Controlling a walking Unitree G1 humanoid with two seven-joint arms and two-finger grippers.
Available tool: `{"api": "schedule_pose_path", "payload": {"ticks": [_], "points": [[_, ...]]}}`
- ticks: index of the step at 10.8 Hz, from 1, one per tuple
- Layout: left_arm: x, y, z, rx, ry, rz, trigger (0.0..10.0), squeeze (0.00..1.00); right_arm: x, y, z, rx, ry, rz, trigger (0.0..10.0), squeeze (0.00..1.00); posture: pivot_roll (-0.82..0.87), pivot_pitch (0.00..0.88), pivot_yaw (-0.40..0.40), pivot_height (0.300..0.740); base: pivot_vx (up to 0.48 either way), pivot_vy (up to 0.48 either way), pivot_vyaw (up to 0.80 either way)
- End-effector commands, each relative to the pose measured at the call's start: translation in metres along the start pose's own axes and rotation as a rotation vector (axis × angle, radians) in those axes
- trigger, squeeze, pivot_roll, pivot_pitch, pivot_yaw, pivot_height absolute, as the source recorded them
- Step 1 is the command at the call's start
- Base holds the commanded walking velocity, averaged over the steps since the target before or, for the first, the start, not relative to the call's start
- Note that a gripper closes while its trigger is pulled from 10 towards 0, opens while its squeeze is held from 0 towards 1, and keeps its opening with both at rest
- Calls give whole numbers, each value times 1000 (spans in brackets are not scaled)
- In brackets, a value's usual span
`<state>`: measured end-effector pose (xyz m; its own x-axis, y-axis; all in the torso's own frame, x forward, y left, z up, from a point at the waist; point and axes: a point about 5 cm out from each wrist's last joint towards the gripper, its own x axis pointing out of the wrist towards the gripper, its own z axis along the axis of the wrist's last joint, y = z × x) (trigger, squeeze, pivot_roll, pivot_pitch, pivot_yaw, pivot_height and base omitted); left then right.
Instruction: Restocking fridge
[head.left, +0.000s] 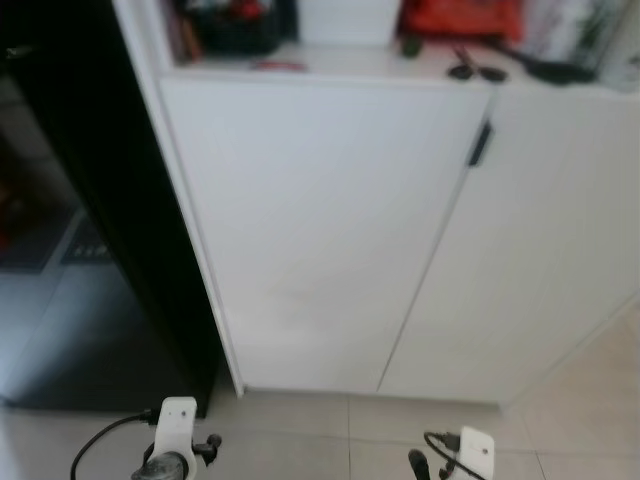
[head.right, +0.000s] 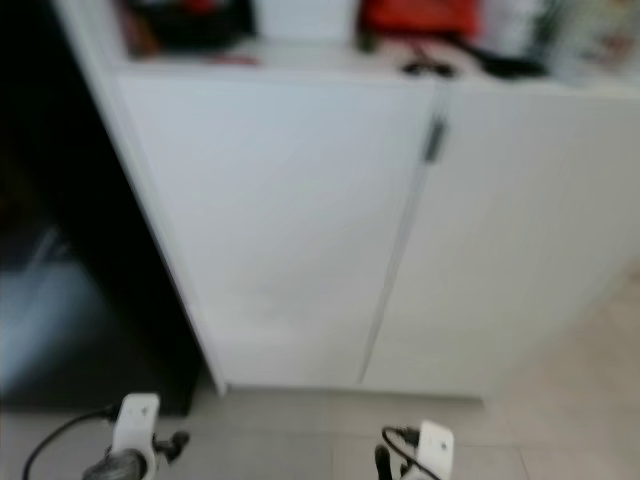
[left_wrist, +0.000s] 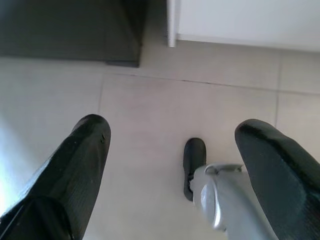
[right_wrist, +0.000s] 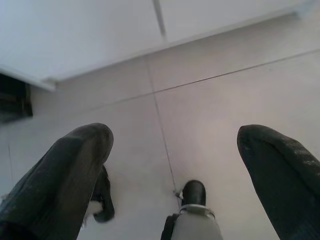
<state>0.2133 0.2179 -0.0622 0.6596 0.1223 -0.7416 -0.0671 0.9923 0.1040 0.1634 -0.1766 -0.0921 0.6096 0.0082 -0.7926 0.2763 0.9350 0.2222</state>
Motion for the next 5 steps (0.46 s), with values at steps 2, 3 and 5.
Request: {"api": "schedule_pose_path", "payload": {"ticks": [2, 3, 5], "points": [[-1, 0, -5, -23, 26, 13, 10000, 0, 2, 6, 3, 1, -10, 4, 10000, 0, 79, 0, -78, 740, 0, 0, 800], [-1, 0, -6, -30, 27, 17, 10000, 0, 2, 6, 2, -2, -8, 6, 10000, 0, 73, 0, -79, 740, 0, 0, 800], [-2, 1, -10, -46, 31, 27, 10000, 0, 0, 5, -1, -5, -6, 15, 10000, 0, 28, 0, -89, 740, 0, 0, 325]]}}
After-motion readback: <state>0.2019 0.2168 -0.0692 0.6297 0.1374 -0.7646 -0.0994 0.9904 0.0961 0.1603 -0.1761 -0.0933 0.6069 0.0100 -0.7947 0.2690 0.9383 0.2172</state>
